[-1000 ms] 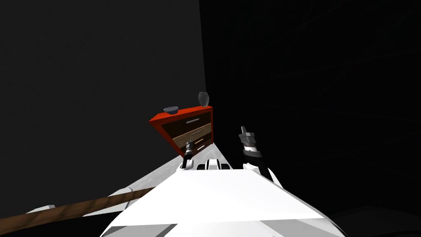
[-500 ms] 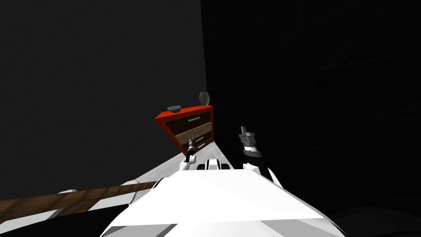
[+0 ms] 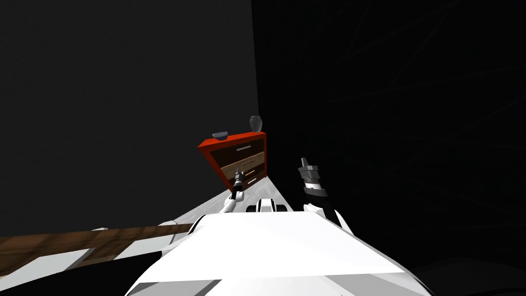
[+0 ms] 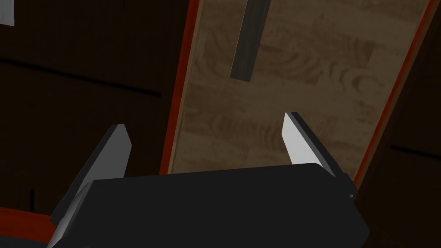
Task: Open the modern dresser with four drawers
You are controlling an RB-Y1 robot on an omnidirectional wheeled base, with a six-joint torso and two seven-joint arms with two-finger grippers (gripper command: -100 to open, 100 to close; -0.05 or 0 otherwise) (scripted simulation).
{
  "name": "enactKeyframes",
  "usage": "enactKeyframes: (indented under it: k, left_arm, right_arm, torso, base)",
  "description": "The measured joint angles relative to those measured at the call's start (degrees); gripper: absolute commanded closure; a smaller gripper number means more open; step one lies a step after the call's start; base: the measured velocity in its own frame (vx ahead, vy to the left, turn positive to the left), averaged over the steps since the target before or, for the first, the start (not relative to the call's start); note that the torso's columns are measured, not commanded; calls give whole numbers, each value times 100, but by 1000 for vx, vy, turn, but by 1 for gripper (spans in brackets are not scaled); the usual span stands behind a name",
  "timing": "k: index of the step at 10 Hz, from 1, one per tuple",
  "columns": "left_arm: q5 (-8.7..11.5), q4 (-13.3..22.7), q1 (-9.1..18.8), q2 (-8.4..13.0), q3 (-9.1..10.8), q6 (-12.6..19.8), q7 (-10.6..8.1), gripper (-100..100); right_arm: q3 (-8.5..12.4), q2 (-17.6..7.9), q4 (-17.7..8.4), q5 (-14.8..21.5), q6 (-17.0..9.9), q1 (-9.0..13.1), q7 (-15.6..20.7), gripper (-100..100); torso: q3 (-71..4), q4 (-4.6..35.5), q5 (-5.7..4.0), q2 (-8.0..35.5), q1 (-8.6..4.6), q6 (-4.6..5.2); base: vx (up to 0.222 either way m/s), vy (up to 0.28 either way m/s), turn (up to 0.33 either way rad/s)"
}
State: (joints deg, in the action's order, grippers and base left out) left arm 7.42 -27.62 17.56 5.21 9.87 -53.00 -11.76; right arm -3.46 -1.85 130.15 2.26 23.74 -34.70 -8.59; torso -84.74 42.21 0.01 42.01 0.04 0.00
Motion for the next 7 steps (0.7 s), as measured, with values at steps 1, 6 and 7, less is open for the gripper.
enactKeyframes:
  k: [1, 6, 7]
  left_arm:
    - [1, 19, 6, 57, 1, -25, -2, -100]
    - [23, -262, -269, 153, 30, 44, -27, -100]
    - [22, -373, -381, 19, 31, 103, -8, -100]
  right_arm:
    - [0, 0, 0, 0, 0, 0, 0, 0]
    - [1, -1, 0, 0, 0, -2, 0, 0]
    - [1, -1, 0, 0, 0, -2, 0, 0]
  torso:
    - [9, 3, 0, 14, -2, 0]
    - [11, 5, 0, 17, 1, 0]
    - [19, 8, -2, 31, -11, 1]
  base:
    - [22, 8, 0]
    - [162, 52, -17]
    - [96, 25, -4]
